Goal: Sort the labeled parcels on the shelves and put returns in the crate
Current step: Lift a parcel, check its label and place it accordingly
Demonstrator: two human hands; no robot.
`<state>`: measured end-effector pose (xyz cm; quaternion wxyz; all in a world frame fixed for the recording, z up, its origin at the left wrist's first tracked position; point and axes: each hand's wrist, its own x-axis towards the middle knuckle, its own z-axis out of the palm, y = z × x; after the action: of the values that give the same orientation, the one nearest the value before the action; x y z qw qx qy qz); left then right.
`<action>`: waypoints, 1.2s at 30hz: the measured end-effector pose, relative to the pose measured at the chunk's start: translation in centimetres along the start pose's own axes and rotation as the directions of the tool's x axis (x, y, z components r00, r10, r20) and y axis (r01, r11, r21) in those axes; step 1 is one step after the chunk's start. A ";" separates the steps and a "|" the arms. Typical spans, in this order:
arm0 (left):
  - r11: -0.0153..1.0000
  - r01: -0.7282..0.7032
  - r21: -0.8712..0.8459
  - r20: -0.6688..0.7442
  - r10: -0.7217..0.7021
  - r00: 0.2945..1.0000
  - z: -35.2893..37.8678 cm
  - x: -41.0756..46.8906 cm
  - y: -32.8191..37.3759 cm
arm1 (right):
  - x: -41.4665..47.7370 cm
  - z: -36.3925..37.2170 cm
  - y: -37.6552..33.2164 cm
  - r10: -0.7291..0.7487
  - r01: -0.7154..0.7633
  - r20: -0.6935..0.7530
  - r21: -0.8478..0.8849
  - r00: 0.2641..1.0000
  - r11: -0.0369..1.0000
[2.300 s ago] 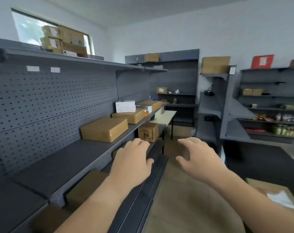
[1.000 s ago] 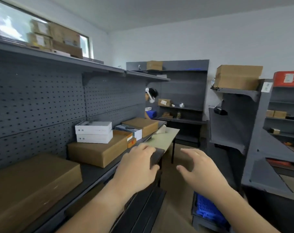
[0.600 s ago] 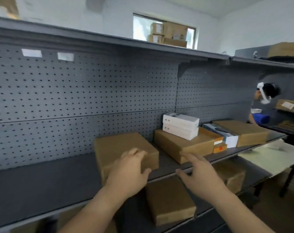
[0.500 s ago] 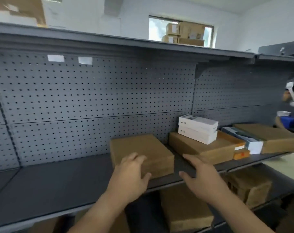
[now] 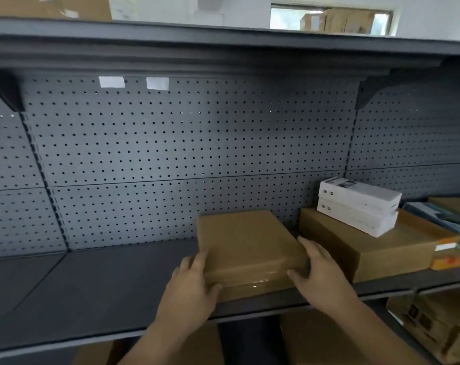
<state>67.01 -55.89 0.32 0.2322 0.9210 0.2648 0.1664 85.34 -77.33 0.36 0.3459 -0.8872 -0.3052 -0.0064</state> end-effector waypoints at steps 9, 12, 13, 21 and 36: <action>0.981 0.073 -0.181 -0.001 -0.074 0.997 1.0 0.4 0.7 | 1.8 -0.3 1.5 0.018 -0.031 0.097 0.136 0.995 0.990; 0.965 0.057 -0.254 -0.088 -0.082 0.993 -0.4 0.6 1.9 | 2.4 -1.6 1.0 -0.012 0.008 0.018 0.216 1.000 0.976; 0.962 0.041 -0.270 -0.123 -0.076 0.989 -1.0 0.8 2.4 | 2.6 -2.1 0.7 -0.020 0.021 -0.007 0.252 1.000 0.968; 0.909 -0.039 -0.414 -0.232 -0.064 0.971 -6.9 2.7 5.6 | 5.3 -7.0 -2.7 -0.134 0.179 -0.137 0.403 0.981 0.898; 0.831 -0.041 -0.554 -0.182 -0.073 0.981 -3.6 3.4 3.3 | 6.1 -3.7 -0.2 -0.109 0.029 0.084 0.646 0.990 0.763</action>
<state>69.54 -55.17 5.68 0.4639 0.7906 0.2344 0.3238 90.96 -76.20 4.67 0.6097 -0.7022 -0.3412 0.1375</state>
